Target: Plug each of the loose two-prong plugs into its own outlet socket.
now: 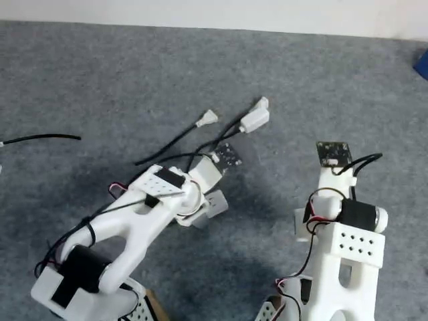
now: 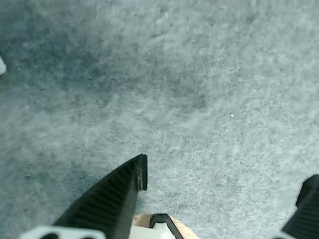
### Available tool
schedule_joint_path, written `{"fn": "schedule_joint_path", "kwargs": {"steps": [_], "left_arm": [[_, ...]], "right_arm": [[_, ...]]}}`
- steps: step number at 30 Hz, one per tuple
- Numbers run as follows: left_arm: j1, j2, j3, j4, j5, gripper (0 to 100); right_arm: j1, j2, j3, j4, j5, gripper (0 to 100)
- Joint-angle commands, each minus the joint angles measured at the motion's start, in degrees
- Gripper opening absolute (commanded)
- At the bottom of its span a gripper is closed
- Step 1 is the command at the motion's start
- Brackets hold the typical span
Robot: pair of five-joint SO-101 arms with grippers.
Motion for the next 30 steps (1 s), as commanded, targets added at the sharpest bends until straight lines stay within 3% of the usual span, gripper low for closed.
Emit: {"fn": "schedule_joint_path", "kwargs": {"steps": [1,30], "left_arm": [[-1.89,0.31,-2.33,-0.26,0.35,27],[-22.29,0.13,-11.91,0.79,0.35,27]], "right_arm": [[-0.75,0.13,-2.24,0.40,-0.35,44.3],[-0.84,0.13,-2.15,0.48,-0.26,44.3]]}}
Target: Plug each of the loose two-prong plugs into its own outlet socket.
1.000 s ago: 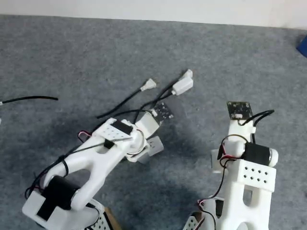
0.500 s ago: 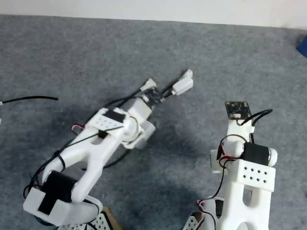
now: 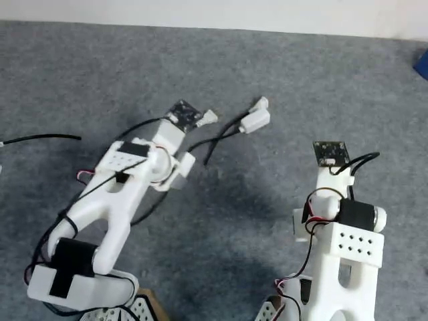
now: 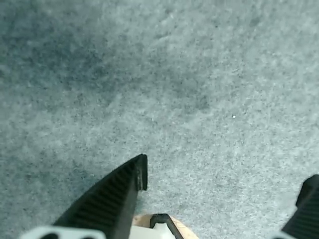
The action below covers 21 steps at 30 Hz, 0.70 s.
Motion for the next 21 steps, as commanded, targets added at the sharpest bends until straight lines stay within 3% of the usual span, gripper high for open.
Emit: {"fn": "schedule_joint_path", "kwargs": {"steps": [1,15,17,21], "left_arm": [[-2.95,-0.31,-3.56,1.85,0.35,27],[-12.70,-0.13,-7.78,4.04,0.18,27],[-12.62,-0.31,-8.40,4.75,0.18,27],[-8.04,-0.22,-15.52,14.24,0.09,27]], "right_arm": [[-0.57,0.13,-2.15,0.48,-0.26,44.3],[-0.57,0.13,-2.15,0.57,-0.26,44.3],[-0.66,0.13,-2.15,0.57,-0.26,44.3],[-3.65,0.13,-1.45,0.57,-0.26,44.3]]}}
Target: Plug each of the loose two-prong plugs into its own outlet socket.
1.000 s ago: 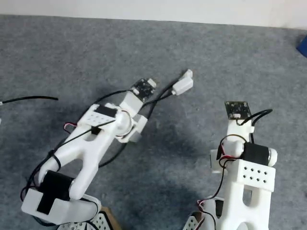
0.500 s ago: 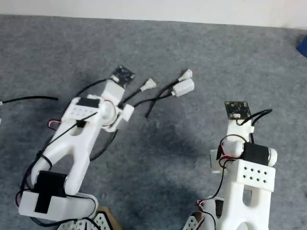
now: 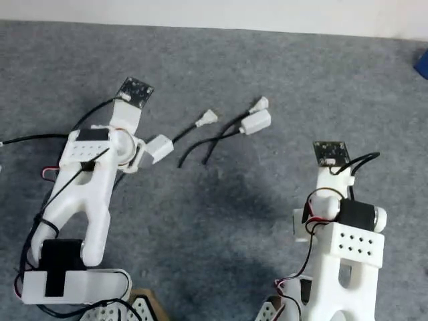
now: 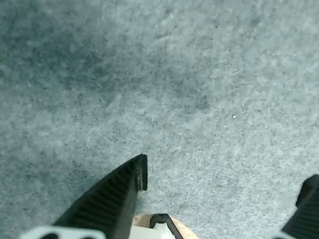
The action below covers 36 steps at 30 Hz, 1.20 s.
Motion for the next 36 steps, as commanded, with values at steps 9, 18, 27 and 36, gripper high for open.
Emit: {"fn": "schedule_joint_path", "kwargs": {"steps": [9,18,27,36], "left_arm": [[10.15,11.56,-21.14,10.55,-7.74,27],[7.43,27.38,-37.49,20.13,-10.81,27],[2.07,31.52,-38.81,19.87,-13.27,27],[4.00,35.74,-38.81,19.96,-13.27,22]], "right_arm": [[-3.82,0.13,-0.22,0.40,-0.26,44.3],[-4.00,0.13,-0.13,0.22,-0.18,44.3],[-4.09,0.13,-0.13,0.31,-0.18,44.3],[-4.09,0.13,-0.22,0.31,-0.18,44.3]]}}
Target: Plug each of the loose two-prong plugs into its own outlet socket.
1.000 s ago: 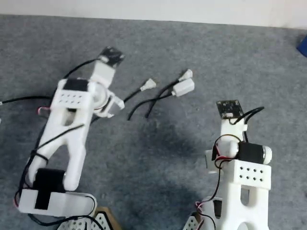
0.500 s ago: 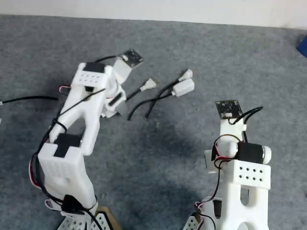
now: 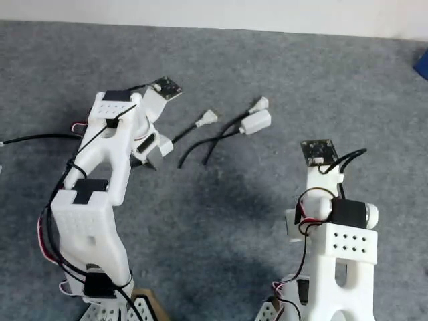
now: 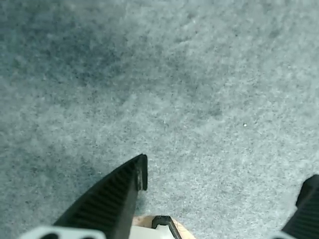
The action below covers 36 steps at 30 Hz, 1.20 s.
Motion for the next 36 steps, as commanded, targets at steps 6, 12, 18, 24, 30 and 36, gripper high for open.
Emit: {"fn": "schedule_joint_path", "kwargs": {"steps": [6,12,18,24,30,36], "left_arm": [[5.67,1.27,-2.42,1.32,-0.35,1],[10.68,1.27,-8.92,14.24,-0.18,1],[19.12,1.19,-10.33,26.64,0.00,1],[31.16,-6.29,5.14,16.35,1.76,1],[39.43,-26.51,31.60,1.41,2.55,1],[39.52,-38.55,49.54,-9.14,2.55,0]], "right_arm": [[-0.57,0.13,-0.22,0.31,-0.18,44.3],[-0.57,0.13,-0.22,0.13,-0.18,44.3],[-0.57,0.57,-0.13,0.48,2.02,44.3],[-0.57,0.66,-0.04,0.48,2.11,44.3],[-0.13,0.84,-0.48,0.40,2.37,44.3],[-0.13,0.84,-0.48,0.48,2.20,44.3]]}}
